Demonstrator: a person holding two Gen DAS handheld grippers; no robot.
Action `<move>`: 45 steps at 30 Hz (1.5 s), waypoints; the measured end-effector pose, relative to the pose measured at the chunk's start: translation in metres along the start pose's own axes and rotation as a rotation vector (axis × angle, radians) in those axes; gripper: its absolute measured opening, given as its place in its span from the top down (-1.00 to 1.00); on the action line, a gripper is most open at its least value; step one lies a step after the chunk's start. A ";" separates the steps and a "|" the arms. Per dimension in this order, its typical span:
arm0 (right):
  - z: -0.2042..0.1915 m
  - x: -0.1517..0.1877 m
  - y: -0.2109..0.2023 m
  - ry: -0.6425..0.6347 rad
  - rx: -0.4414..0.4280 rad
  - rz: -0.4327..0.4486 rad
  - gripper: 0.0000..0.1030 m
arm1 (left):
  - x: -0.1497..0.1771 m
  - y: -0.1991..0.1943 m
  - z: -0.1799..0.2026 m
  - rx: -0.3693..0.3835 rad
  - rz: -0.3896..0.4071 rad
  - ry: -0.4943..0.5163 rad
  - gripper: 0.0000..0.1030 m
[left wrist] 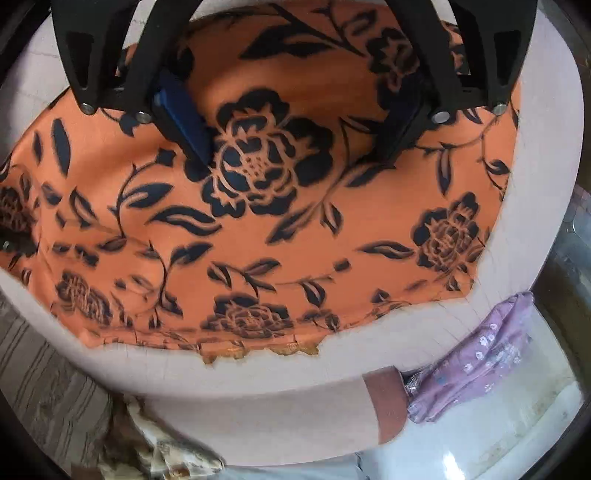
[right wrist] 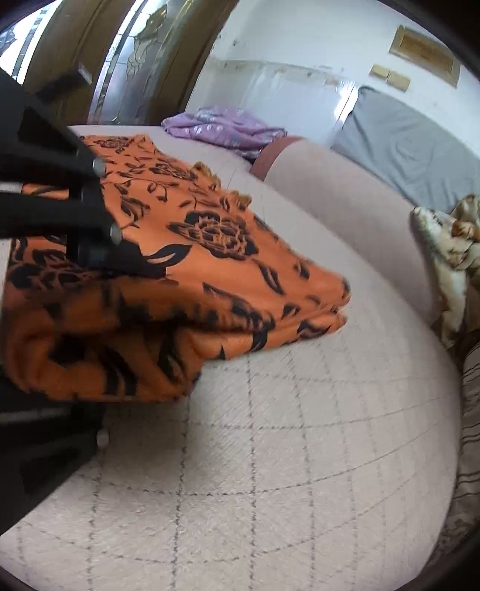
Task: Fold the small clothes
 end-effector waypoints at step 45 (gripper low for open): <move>-0.275 0.174 0.112 -0.645 -0.209 -0.325 -0.50 | 0.087 -0.084 -0.242 0.131 0.245 -0.623 -0.72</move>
Point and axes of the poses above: each gripper's, at about its wrist camera, not at the fingertips, and y roughly the way its jaws point, z to its right, x to its underside, the point moved 1 cm from there along y, roughly the way its jaws point, and after that the axes turned 6 degrees about -z, right-handed, at the moved point
